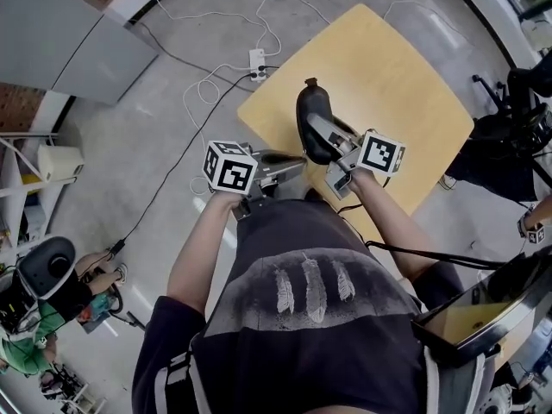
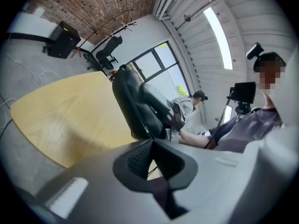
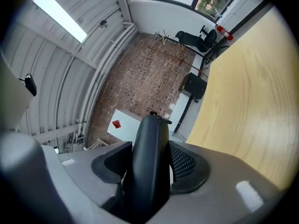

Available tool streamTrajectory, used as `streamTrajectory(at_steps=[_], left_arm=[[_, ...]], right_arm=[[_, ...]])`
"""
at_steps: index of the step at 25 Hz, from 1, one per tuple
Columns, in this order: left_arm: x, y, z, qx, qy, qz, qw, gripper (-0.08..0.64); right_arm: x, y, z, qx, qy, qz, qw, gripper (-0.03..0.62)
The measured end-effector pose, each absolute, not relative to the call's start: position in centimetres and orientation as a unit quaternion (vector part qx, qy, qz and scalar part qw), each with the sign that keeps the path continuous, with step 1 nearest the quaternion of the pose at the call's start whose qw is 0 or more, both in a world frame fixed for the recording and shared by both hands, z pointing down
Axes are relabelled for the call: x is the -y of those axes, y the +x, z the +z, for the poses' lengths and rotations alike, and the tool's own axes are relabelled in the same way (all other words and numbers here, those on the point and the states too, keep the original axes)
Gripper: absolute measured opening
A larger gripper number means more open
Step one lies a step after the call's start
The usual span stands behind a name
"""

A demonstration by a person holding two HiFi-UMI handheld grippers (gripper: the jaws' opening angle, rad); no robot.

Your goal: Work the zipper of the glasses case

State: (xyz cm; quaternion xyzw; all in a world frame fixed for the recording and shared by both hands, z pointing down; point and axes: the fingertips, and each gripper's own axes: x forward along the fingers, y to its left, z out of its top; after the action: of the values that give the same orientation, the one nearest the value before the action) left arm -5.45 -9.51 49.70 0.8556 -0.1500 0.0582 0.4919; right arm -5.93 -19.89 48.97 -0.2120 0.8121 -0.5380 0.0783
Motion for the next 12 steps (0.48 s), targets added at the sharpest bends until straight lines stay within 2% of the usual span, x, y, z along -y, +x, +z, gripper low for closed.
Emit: streamTrajectory(at_steps=[2,6,10,12], left_arm=[[7.7,-4.1,49.7,0.104,0.865,0.094,0.481,-0.003],[6.0,-3.5,53.1,0.114,0.891,0.243,0.365,-0.003],[10.3,-6.1,52.1,0.193,0.885,0.193,0.376,-0.002],[12.6,-7.0,51.7,0.263,0.891,0.212,0.303,-0.002]], right_arm=[[21.1,-5.0,49.7,-0.802,-0.241,-0.539,0.085,0.242],[25.1,-2.4,51.5,-0.761,-0.297,-0.566,0.110,0.242],[25.7,-1.4,52.8,-0.759,-0.307,-0.566,0.098,0.245],[25.0,-0.9,53.3,-0.756,-0.302,-0.572,0.095,0.245]])
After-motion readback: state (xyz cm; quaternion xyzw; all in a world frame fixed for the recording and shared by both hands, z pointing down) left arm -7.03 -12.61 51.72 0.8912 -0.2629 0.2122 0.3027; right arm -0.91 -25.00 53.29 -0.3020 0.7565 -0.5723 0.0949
